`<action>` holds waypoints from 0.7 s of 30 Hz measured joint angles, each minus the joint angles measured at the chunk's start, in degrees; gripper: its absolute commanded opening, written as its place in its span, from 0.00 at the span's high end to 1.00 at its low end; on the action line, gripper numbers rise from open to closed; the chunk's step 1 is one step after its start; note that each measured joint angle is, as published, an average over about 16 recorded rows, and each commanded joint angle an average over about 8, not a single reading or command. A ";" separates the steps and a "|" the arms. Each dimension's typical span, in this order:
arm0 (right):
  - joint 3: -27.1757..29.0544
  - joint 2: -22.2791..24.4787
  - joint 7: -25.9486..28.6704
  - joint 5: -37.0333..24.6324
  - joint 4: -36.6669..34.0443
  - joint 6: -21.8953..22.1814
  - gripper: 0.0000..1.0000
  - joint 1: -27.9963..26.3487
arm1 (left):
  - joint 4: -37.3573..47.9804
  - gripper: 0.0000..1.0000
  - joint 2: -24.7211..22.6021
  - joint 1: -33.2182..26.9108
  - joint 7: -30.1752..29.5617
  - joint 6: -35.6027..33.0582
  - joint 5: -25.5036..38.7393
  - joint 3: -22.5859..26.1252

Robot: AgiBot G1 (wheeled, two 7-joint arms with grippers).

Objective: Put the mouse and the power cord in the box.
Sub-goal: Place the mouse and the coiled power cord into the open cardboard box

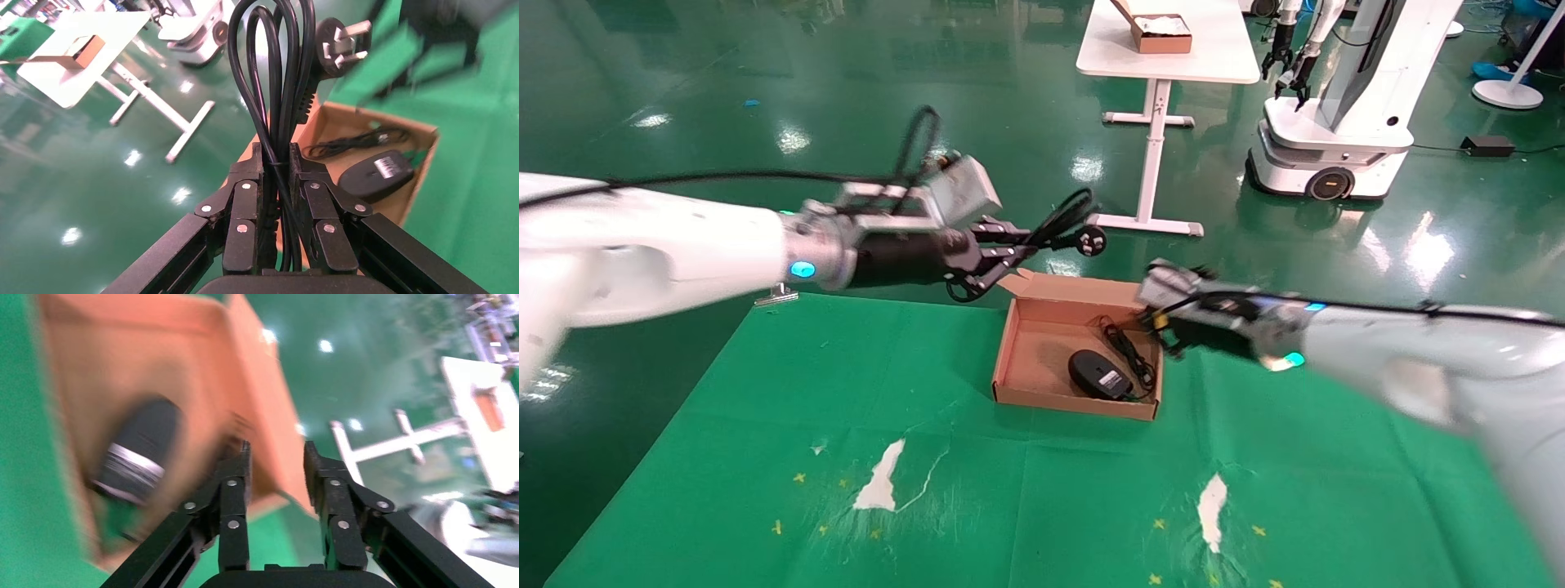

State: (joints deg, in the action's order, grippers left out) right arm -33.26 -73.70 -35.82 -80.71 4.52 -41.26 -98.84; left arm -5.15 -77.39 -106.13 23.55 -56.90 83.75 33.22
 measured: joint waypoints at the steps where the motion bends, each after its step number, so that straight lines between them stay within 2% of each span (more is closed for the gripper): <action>1: -0.03 0.71 -0.60 -0.07 0.00 -0.10 0.00 -0.76 | -1.08 1.00 -0.28 0.76 0.08 0.90 0.37 0.66; 6: -0.21 5.18 -3.87 -0.53 0.21 -1.83 0.00 -5.23 | -7.45 1.00 -1.20 4.88 -0.28 4.24 1.92 4.80; 11: -0.49 10.50 -7.04 -1.11 0.67 -5.89 0.00 -10.09 | -14.67 1.00 -1.36 8.42 -2.10 6.01 2.61 10.33; 21: -1.72 20.34 -10.48 -2.82 0.93 -20.49 0.00 -18.45 | -25.17 1.00 -1.51 9.60 -9.62 10.74 0.66 22.42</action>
State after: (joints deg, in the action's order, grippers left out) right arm -34.97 -53.36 -46.30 -83.52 5.45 -61.74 -117.29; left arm -30.32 -78.89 -96.53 13.93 -46.16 84.41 55.63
